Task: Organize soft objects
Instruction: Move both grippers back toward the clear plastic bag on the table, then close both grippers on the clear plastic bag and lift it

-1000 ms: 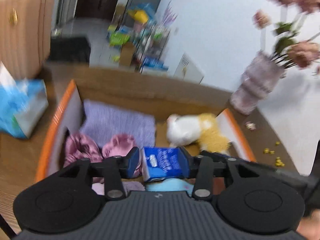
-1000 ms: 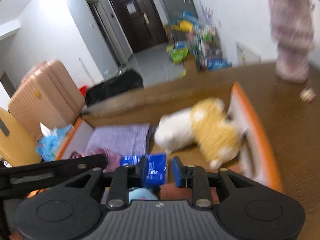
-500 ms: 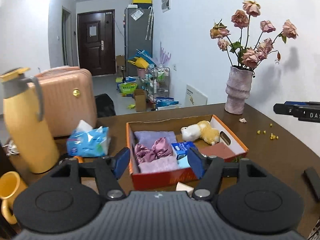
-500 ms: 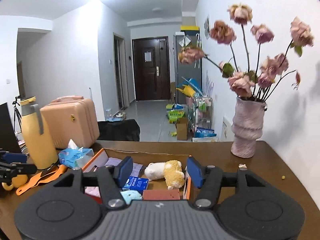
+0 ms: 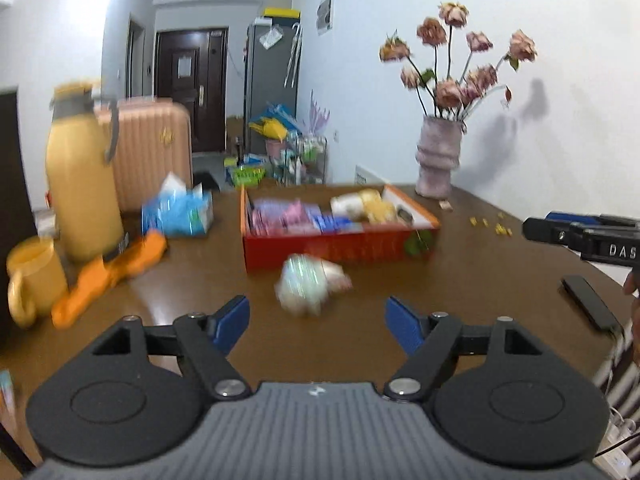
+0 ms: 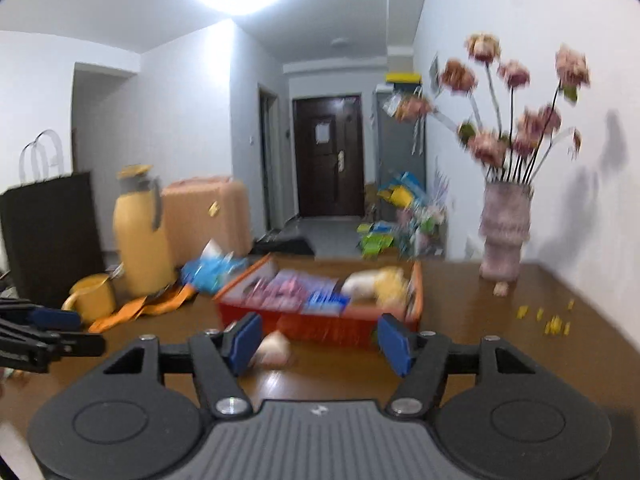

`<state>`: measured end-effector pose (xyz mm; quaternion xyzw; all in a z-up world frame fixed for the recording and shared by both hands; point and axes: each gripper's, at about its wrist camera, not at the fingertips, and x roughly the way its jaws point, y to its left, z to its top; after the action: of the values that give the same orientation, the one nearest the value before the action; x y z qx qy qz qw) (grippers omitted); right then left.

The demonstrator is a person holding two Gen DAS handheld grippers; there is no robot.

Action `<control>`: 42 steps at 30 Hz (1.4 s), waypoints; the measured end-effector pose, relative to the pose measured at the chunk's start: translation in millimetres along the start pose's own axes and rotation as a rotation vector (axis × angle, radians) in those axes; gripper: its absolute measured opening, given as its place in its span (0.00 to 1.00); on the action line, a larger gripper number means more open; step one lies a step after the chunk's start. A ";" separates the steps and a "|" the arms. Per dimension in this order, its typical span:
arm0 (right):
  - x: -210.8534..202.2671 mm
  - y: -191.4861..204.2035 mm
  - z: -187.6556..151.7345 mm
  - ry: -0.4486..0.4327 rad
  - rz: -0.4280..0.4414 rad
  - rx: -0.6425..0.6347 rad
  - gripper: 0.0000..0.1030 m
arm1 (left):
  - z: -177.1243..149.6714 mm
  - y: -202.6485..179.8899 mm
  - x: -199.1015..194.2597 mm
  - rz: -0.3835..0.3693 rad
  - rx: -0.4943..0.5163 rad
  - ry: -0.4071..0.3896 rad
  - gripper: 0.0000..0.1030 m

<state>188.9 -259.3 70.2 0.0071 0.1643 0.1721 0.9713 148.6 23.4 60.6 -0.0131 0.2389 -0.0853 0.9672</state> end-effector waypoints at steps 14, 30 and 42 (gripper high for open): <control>-35.1 26.1 -76.5 0.073 0.052 0.111 0.62 | -54.8 9.4 -28.3 0.046 -0.115 -0.001 0.76; 131.0 29.1 -39.7 0.172 0.171 0.176 0.54 | -8.0 50.5 131.5 -0.030 -0.221 0.065 0.62; 270.5 38.3 -32.7 0.282 0.294 0.290 0.18 | -0.1 106.2 221.8 -0.273 -0.404 0.193 0.18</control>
<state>405.5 -133.5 -43.7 0.1461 0.3186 0.2855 0.8920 358.7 90.1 -48.5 -0.2298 0.3384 -0.1664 0.8972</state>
